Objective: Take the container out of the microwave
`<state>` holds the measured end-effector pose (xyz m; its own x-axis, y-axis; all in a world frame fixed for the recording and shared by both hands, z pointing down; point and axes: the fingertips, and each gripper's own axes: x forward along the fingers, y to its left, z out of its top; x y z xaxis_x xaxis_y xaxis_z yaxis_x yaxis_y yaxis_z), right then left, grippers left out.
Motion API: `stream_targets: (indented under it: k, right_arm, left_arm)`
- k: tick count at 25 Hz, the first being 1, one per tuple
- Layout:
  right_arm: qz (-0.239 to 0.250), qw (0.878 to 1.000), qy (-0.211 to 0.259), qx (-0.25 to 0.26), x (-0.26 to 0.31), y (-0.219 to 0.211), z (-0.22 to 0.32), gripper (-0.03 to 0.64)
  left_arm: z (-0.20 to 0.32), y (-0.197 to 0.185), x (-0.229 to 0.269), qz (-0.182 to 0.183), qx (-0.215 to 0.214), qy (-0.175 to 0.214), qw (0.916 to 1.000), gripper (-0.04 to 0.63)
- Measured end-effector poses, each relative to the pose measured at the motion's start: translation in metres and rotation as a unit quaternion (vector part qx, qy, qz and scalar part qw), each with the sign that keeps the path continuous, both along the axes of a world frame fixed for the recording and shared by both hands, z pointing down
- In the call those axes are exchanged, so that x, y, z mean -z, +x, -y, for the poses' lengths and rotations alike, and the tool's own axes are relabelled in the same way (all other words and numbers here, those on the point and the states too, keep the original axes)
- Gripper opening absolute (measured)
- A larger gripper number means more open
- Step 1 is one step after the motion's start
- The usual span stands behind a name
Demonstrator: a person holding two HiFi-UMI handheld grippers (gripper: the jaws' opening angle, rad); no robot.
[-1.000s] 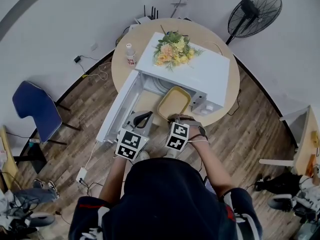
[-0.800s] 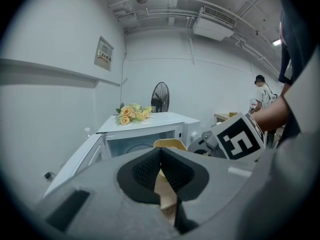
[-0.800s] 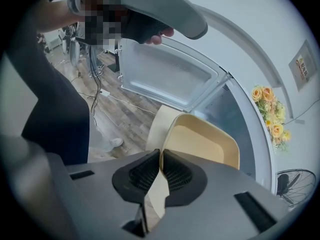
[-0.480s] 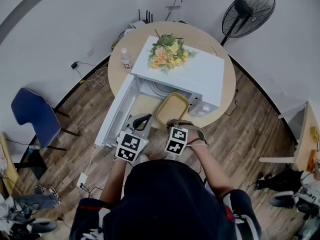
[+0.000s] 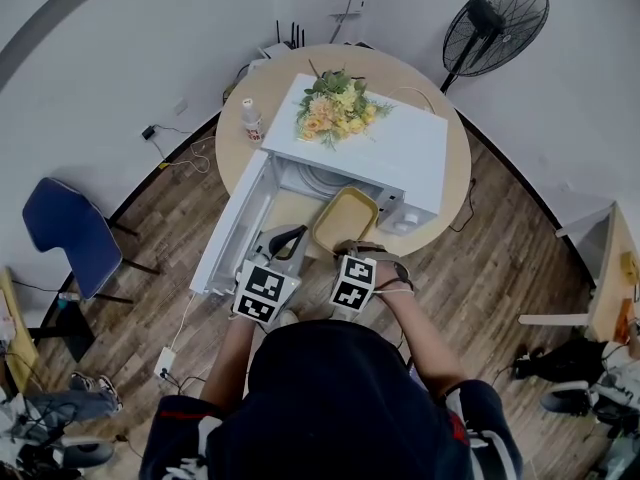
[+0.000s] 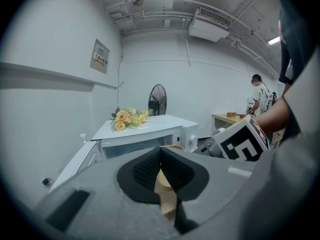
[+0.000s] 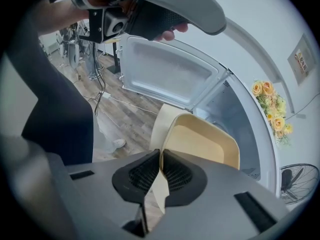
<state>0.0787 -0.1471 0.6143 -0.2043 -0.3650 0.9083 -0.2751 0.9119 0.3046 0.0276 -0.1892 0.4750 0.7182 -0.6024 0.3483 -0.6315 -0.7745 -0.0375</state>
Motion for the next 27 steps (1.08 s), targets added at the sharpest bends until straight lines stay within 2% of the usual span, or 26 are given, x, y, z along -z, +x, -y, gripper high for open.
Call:
stream_targets:
  k: [15, 27]
  right_arm:
    - [-0.001, 1.0, -0.003, -0.006, -0.002, 0.005, 0.002, 0.026]
    - [-0.002, 1.0, -0.007, -0.003, -0.003, 0.006, 0.003, 0.026]
  left_arm:
    - [0.005, -0.002, -0.002, -0.001, 0.003, -0.001, 1.0, 0.015]
    - [0.01, -0.009, 0.011, -0.024, 0.02, 0.01, 0.9995, 0.015]
